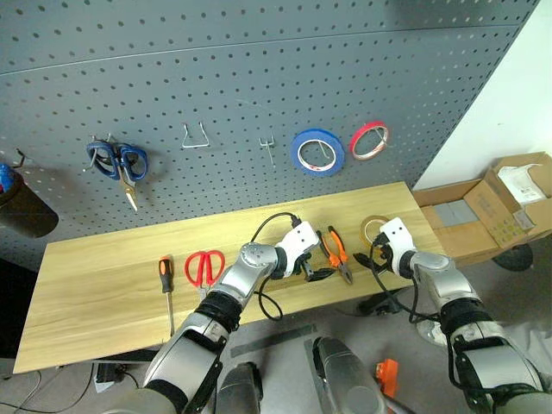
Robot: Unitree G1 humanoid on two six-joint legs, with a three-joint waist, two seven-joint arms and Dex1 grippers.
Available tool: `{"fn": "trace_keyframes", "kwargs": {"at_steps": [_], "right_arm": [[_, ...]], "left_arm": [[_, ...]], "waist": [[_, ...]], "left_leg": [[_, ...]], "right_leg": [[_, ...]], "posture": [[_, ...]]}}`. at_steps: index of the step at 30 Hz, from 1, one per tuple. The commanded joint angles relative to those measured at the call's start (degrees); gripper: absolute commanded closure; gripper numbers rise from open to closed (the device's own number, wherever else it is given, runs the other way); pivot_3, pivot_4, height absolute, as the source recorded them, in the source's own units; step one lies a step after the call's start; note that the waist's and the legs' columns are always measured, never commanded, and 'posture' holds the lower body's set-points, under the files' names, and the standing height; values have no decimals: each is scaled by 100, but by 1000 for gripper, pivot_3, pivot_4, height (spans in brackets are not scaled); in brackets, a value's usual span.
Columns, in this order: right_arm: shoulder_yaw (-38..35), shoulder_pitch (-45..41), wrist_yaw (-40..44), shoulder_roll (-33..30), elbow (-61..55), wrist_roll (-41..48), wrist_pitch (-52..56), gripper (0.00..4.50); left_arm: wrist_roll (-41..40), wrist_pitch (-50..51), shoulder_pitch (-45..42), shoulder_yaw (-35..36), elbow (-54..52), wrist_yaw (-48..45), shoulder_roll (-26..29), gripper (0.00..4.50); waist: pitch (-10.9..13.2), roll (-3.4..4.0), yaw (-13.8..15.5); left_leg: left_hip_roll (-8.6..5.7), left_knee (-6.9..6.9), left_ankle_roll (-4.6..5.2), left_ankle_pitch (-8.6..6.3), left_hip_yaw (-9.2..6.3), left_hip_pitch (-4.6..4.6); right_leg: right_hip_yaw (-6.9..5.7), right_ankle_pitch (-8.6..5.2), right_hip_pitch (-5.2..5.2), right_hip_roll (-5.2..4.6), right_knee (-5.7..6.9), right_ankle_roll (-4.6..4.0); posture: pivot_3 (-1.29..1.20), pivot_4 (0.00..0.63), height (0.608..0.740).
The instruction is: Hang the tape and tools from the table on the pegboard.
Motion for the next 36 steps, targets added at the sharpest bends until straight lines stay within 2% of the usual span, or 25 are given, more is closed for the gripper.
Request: {"fn": "trace_keyframes", "kwargs": {"at_steps": [1, 6, 9, 12, 19, 20, 24, 27, 31, 33, 36], "right_arm": [[-86, -263, 12, -12, 659, -76, -407, 0], [-113, -476, 51, -27, 1231, -113, -630, 0], [-287, -657, 46, 17, 1531, 15, -329, 0], [-384, -766, 215, 43, 1636, 100, -207, 559], [-267, -747, 366, 74, 1579, -110, -344, 2814], [-272, -747, 364, 77, 1575, -119, -360, 3246], [-293, -772, 272, 60, 1629, -185, -457, 4384], [-243, -700, 53, -34, 1460, -352, -686, 4387], [-75, -217, -40, -230, 421, -571, -1173, 4387], [-85, 488, -212, -222, -1061, -568, -1062, 4387], [80, 1498, -453, 7, -3175, -668, -757, 4387]], "left_arm": [[-22, 142, 34, 83, -437, -49, 23, 27], [-40, 294, 32, 156, -608, -11, 44, 27], [-67, 355, 11, 193, -650, -14, 39, 27], [-42, 301, -49, 211, -533, 26, 6, 0], [-13, 208, -143, 251, -368, 53, -71, 0], [-10, 205, -138, 255, -371, 52, -79, 0], [-52, 266, -134, 273, -373, 16, -144, 0], [-176, 362, -92, 330, -552, -82, -187, 0], [-638, 1005, 250, 559, -1452, -311, -56, 0], [-1104, 1722, 826, 906, -2490, -432, 342, 0], [-1598, 2538, 1723, 1431, -3833, -303, 880, 0]], "waist": [[16, -6, 17], [24, -15, 46], [39, -30, 56], [48, -41, 79], [51, -45, 112], [51, -45, 113], [50, -44, 113], [48, -43, 114], [40, -34, 128], [-23, -4, 107], [-127, 31, 67]], "left_leg": [[0, -1, 1, 0, 2, -1], [0, -3, 4, -3, 16, -9], [0, -2, 4, -3, 18, -8], [1, 0, 4, -3, 19, -7], [2, -3, 3, -3, 20, -11], [2, -3, 3, -3, 20, -13], [3, -3, 3, -3, 20, -13], [2, -2, 3, -3, 21, -13], [0, -2, 2, -3, 21, -23], [2, 0, 1, -2, 20, -41], [23, -5, -18, -2, 23, -99]], "right_leg": [[3, 0, -1, 0, 0, 1], [16, 2, -17, 0, 2, 2], [18, 3, -17, 0, 2, 6], [19, 5, -17, 0, 2, 9], [19, 5, -22, 2, 0, 9], [20, 5, -23, 1, 0, 9], [20, 6, -25, 1, 1, 9], [20, 6, -24, 1, 1, 9], [20, 7, -34, -3, 3, 10], [18, 11, -49, -3, 5, 5], [20, 26, -137, -3, 34, -19]], "posture": [[-157, 308, 740], [-151, 311, 740], [-151, 316, 740], [-152, 311, 740], [-153, 298, 740], [-153, 296, 740], [-157, 277, 740], [-156, 253, 740], [-170, 205, 740], [-177, 180, 740], [-162, 142, 740]]}}
